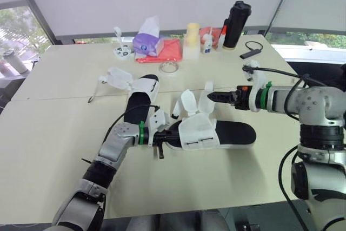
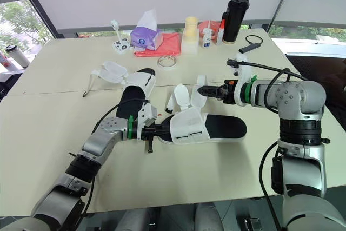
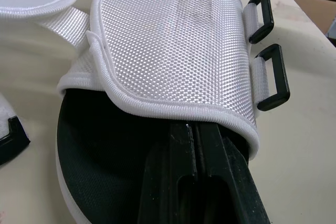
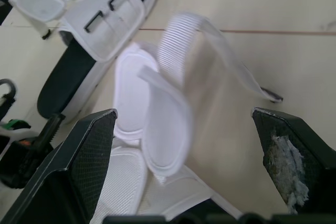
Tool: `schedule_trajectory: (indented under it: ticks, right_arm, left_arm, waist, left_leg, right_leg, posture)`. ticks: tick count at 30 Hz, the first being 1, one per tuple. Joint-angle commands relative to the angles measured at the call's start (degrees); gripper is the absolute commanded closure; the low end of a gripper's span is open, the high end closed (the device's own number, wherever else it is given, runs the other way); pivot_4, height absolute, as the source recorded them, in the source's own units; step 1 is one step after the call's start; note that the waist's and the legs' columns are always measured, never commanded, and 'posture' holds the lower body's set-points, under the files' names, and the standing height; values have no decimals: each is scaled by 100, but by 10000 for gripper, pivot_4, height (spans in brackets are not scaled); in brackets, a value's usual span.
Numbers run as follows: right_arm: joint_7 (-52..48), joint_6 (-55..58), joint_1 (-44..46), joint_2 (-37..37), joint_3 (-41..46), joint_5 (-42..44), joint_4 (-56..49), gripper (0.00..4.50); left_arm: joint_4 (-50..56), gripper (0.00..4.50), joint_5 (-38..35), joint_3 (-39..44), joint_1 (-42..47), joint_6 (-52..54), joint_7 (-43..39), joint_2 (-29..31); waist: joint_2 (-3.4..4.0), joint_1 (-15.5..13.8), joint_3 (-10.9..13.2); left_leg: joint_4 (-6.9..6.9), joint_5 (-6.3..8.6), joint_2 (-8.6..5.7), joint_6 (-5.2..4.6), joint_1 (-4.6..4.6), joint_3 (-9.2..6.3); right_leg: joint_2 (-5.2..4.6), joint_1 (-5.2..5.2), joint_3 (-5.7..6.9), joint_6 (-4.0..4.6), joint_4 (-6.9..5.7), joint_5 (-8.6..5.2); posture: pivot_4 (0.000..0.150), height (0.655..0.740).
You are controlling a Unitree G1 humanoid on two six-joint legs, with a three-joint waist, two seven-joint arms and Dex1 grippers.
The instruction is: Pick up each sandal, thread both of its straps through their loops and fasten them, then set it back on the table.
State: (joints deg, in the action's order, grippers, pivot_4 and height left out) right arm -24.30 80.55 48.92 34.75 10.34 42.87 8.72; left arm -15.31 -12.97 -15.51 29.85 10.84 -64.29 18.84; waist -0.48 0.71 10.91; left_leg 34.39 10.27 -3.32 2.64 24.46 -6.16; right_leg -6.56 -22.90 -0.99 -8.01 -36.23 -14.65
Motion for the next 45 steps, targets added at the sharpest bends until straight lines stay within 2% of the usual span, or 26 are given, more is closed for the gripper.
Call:
schedule_trajectory:
  ticks: [1,11,20,29,40,43,45]
  right_arm:
    - [-225,-96,326,-123,119,-8,378,1065]
    - [-459,-192,1026,-719,491,21,1576,1065]
    - [-481,-1031,1781,-1026,1005,-95,3016,1065]
    - [-565,-1334,2209,-956,1257,-98,3522,1065]
    - [-746,-1378,2391,-912,1230,-164,3603,1065]
    - [-815,-1294,2334,-927,1161,-175,3473,8352]
    - [-846,-1254,2302,-934,1137,-172,3395,18287]
  left_arm:
    - [-46,45000,109,-119,34,-5,-30,-53]
    - [-31,45000,140,-70,3,-32,18,-62]
    - [61,45000,161,-67,-86,-37,101,-100]
    - [131,45000,161,-61,-127,1,109,-123]
    - [129,45000,160,-52,-132,-12,134,-181]
    - [138,45000,160,-47,-133,-6,149,-192]
    - [141,45000,156,-45,-134,-4,155,-198]
  waist:
    - [0,5,0]
    - [1,19,0]
    - [3,18,-1]
    - [4,34,-1]
    - [4,31,-1]
    - [4,32,-1]
    - [4,31,-1]
  left_leg:
    - [0,0,0,0,0,0]
    - [-1,0,0,0,-1,-4]
    - [-1,0,0,0,-3,-5]
    - [-2,0,-1,0,-4,-5]
    - [-3,0,-1,0,-3,-5]
    - [-3,0,-1,0,-3,-5]
    - [-3,0,-1,0,-3,-5]
  right_leg:
    - [0,0,0,-1,0,0]
    - [5,0,1,-6,-3,3]
    - [8,0,1,-8,-9,4]
    - [8,-1,1,-8,-10,4]
    - [8,-2,1,-8,-10,4]
    - [8,-2,1,-8,-10,4]
    - [8,-2,1,-8,-10,4]
  posture:
    - [1500,7400]
    - [1500,7400]
    - [1500,7400]
    - [1500,7400]
    - [1500,7400]
    - [1500,7400]
    - [1500,7400]
